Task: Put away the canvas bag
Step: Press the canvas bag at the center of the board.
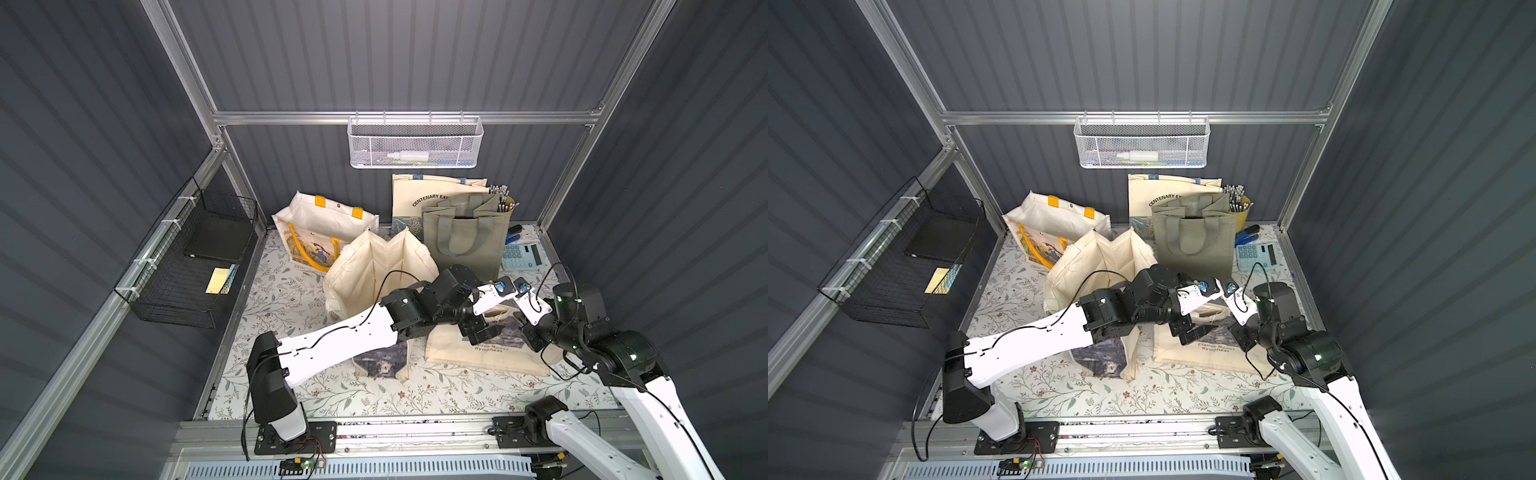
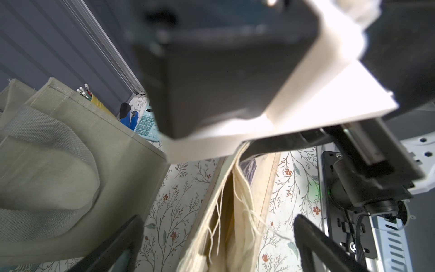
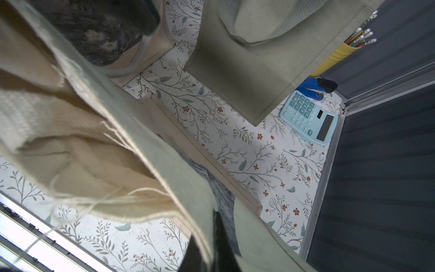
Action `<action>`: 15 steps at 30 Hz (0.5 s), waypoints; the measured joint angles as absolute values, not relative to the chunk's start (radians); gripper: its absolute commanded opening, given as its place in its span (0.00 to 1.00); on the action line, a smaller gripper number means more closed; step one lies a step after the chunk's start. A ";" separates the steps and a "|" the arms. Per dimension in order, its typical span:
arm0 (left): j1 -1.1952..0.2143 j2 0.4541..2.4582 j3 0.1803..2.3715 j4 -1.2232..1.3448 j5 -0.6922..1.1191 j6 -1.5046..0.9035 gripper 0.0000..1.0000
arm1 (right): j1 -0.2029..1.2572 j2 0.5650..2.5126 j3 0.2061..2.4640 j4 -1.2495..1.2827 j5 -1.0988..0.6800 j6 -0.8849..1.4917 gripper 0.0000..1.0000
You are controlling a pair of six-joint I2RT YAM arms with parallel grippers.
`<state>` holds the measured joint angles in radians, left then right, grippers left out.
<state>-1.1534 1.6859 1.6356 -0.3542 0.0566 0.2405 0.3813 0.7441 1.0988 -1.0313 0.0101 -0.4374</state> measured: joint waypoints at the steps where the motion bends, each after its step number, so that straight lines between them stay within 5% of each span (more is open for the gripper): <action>1: -1.153 1.691 1.636 -0.353 0.060 0.252 0.98 | 0.381 0.737 1.093 -1.028 0.006 -0.439 0.00; 9: -1.152 1.737 1.670 -0.332 0.101 0.300 0.55 | 0.377 0.722 1.077 -1.018 -0.008 -0.438 0.00; 15: -1.150 1.740 1.673 -0.332 0.128 0.308 0.62 | 0.376 0.719 1.071 -1.017 -0.021 -0.428 0.00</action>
<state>-1.1503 1.7397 1.6730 -0.3325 0.1276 0.3080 0.3763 0.7193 1.0710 -1.0172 -0.0212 -0.4278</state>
